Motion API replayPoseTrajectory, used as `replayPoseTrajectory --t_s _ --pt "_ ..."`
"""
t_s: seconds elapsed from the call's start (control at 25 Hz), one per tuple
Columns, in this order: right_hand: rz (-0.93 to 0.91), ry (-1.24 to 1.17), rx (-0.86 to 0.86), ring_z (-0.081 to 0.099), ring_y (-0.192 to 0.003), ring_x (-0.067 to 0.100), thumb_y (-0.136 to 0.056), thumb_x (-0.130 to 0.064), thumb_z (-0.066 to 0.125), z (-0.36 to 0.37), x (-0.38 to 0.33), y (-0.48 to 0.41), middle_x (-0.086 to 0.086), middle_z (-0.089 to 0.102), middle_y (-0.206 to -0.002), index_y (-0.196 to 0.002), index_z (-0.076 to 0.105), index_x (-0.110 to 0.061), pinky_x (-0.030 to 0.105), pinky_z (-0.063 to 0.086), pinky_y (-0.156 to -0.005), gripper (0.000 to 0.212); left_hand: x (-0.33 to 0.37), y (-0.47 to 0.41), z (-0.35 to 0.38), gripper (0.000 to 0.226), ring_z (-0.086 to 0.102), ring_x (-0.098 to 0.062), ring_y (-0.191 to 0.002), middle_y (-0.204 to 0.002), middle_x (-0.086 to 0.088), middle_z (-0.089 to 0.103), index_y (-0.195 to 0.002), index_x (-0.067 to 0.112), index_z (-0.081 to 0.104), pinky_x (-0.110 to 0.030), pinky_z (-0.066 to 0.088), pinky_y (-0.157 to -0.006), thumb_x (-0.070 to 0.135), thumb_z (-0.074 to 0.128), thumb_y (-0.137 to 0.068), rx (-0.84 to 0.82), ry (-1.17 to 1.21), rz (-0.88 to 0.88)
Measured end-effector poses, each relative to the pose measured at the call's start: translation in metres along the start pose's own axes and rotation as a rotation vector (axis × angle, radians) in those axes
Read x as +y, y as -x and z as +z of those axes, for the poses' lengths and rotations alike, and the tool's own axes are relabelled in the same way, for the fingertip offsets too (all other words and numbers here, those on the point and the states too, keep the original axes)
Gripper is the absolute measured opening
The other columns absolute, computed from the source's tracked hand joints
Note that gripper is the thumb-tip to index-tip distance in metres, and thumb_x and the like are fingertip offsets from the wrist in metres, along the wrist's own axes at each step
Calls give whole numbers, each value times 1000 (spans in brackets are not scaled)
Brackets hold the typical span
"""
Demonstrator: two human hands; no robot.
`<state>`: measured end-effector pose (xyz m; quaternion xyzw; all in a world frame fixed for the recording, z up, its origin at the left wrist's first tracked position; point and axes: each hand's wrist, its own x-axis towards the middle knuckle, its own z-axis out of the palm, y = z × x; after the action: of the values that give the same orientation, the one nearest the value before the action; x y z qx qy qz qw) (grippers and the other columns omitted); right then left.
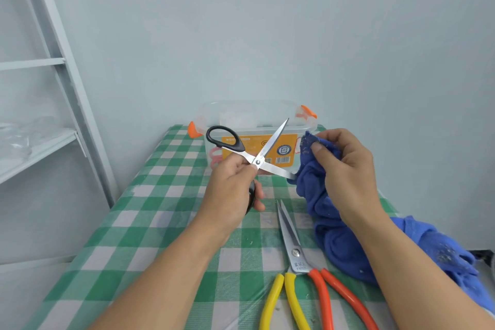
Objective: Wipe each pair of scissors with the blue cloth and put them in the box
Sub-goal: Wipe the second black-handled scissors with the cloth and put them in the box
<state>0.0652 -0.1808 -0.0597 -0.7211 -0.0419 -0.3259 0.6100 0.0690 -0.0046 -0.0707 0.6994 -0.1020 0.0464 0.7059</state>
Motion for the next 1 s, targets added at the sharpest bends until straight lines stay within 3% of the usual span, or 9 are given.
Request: replayPoseTrajectory --t_s 0.12,0.24,0.36,0.48,0.56,0.64,0.8,1.0 --pt "24 -36 -98 62 -68 -2 -98 1 55 3 1 3 -19 68 -70 -87 62 -16 17 50 -68 22 -4 -3 2 16 50 -13 -53 -58 5 52 -104 -2 57 -34 54 -50 3 43 -101 -8 -34 35" --pt "12 -81 -149 63 -74 -1 -98 4 54 5 -1 4 -16 69 -75 -90 65 -10 13 48 -69 19 -6 -3 2 15 49 -14 -53 -51 10 50 -99 5 55 -35 55 -51 3 40 -102 -13 -77 56" --pt "70 -201 -222 61 -69 2 -97 7 52 8 -4 8 -9 67 -73 -86 65 -10 14 48 -60 24 -7 -3 3 17 51 -15 -51 -52 4 53 -93 9 51 -35 55 -51 3 38 -102 -21 -105 56" --pt "93 -213 -307 60 -69 6 -94 8 56 12 -4 10 -1 68 -76 -83 67 -9 17 47 -63 23 -9 -2 5 14 60 -23 -54 -72 -15 59 -101 5 50 -27 52 -51 4 36 -103 -38 -124 52" --pt "109 -202 -332 62 -70 8 -91 5 63 13 -4 12 1 70 -76 -82 69 -8 17 48 -64 17 -10 -2 7 12 61 -26 -54 -84 -24 59 -103 3 47 -38 58 -55 5 36 -104 -71 -105 49" --pt "122 -198 -323 66 -70 9 -87 1 71 14 -5 14 4 72 -77 -81 70 -7 18 51 -64 10 -12 -1 8 10 57 -26 -52 -78 -24 55 -102 5 46 -49 60 -57 7 36 -105 -98 -91 54" --pt "179 -190 -297 73 -75 23 -76 -2 83 17 -5 16 13 76 -81 -83 67 -3 32 61 -72 17 -13 0 10 9 55 -23 -51 -74 -14 54 -103 5 44 -48 59 -55 8 36 -106 -122 -93 82" --pt "157 -126 -287 57 -55 7 -75 -5 85 20 -6 15 -1 65 -61 -72 66 -4 17 47 -54 20 -15 0 12 9 53 -31 -54 -70 -20 54 -105 3 44 -43 51 -52 6 35 -106 -135 -84 90"
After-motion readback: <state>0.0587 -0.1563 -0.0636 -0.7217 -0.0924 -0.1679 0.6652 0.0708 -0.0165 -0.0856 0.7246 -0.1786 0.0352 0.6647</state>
